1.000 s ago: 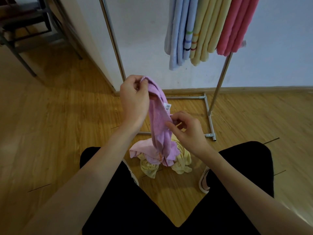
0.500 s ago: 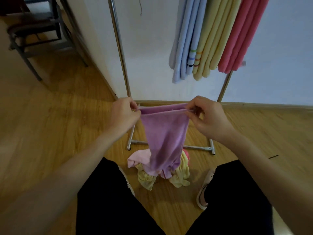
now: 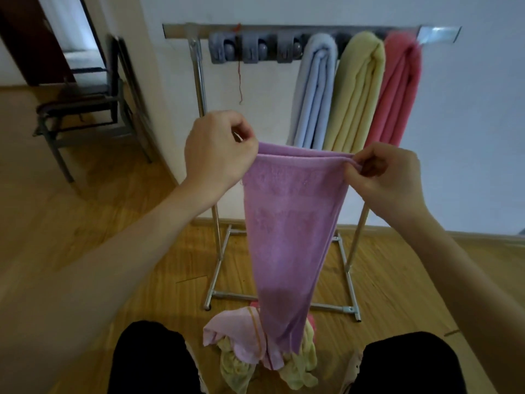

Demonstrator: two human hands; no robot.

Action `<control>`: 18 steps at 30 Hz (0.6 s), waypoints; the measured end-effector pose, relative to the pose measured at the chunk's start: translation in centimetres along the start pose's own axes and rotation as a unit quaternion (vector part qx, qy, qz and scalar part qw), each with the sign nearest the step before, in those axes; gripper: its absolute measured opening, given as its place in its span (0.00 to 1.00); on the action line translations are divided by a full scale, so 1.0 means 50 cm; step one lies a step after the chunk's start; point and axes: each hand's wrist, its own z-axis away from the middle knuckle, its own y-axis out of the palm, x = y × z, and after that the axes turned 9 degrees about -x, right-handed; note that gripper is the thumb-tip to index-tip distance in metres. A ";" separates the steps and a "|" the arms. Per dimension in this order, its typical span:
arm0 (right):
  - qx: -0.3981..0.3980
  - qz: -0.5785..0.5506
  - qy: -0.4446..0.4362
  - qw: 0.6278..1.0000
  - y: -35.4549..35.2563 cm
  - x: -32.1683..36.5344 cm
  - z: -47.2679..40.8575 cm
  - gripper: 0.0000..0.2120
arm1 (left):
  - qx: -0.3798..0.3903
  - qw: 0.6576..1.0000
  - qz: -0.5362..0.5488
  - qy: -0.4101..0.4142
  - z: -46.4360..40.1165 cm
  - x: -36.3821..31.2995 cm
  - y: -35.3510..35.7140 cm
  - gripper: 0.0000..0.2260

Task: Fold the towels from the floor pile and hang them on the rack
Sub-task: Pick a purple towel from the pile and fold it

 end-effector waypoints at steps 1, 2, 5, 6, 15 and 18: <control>-0.006 -0.004 -0.002 1.000 -0.001 0.002 -0.008 0.05 | -0.006 1.000 0.000 0.009 -0.011 -0.006 -0.001 0.04; -0.012 -0.005 -0.003 1.000 -0.002 0.004 -0.016 0.06 | -0.011 1.000 -0.001 0.020 -0.021 -0.013 -0.002 0.04; -0.024 -0.016 -0.007 1.000 -0.005 0.010 -0.040 0.05 | -0.014 0.999 -0.003 0.045 -0.051 -0.031 -0.006 0.07; -0.027 -0.030 -0.002 0.999 -0.005 0.013 -0.046 0.05 | -0.010 0.999 -0.004 0.045 -0.059 -0.034 -0.007 0.08; 0.016 0.000 0.026 1.000 0.040 -0.019 -0.043 0.07 | 0.349 0.927 0.093 -0.102 -0.038 -0.020 -0.003 0.18; 0.026 0.000 0.029 0.999 0.058 -0.013 -0.029 0.06 | 0.421 0.900 0.106 -0.032 -0.004 -0.032 -0.021 0.21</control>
